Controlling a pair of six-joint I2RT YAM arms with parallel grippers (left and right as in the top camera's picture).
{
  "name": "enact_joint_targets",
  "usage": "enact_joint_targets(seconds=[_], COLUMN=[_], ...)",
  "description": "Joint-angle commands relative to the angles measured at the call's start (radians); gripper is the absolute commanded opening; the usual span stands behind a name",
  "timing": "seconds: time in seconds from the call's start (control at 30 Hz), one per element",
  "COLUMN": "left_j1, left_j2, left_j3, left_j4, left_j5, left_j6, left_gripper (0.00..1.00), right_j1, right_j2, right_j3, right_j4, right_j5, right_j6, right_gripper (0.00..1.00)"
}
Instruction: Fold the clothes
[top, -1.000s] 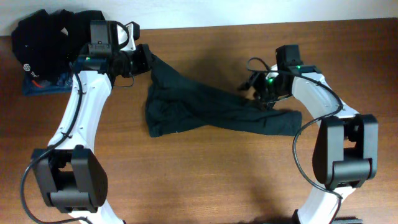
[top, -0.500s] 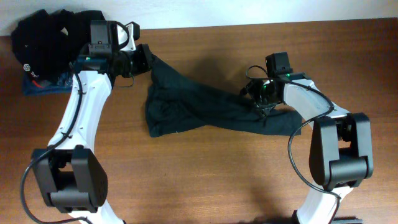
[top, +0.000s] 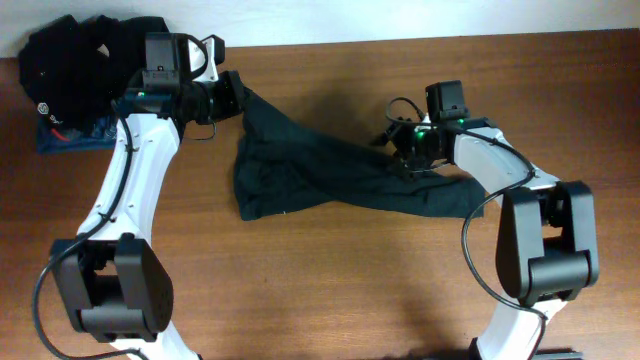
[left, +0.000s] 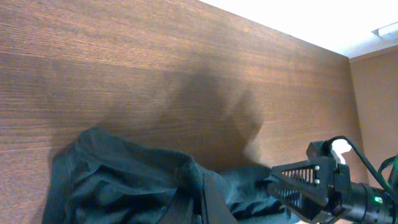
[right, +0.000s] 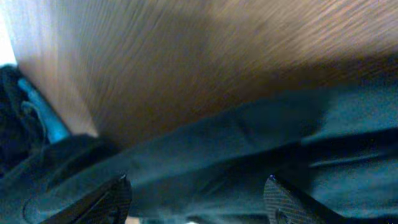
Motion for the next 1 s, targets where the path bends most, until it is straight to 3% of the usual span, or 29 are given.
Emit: enact_joint_targets(seconds=[0.0, 0.13, 0.5, 0.8, 0.97], left_j1=[0.004, 0.004, 0.004, 0.004, 0.004], left_j2=[-0.031, -0.031, -0.031, -0.031, -0.031], left_j3=[0.023, 0.023, 0.023, 0.023, 0.023], left_j4=[0.002, 0.001, -0.01, -0.012, -0.013], left_j5=[-0.011, -0.011, -0.011, -0.015, -0.015], left_j6=[-0.002, -0.002, -0.002, -0.002, -0.002], left_gripper=[0.01, 0.01, 0.01, 0.01, 0.01], right_j1=[0.043, 0.068, 0.07, 0.019, -0.023], right_j2=[-0.019, -0.016, -0.015, 0.007, 0.017], right_j3=[0.009, 0.008, 0.008, 0.008, 0.008], right_j4=[-0.018, -0.121, -0.124, -0.124, -0.098], right_j5=[-0.025, 0.13, 0.278, 0.351, 0.393], right_j6=[0.006, 0.076, 0.118, 0.114, 0.034], right_gripper=[0.74, 0.74, 0.75, 0.78, 0.78])
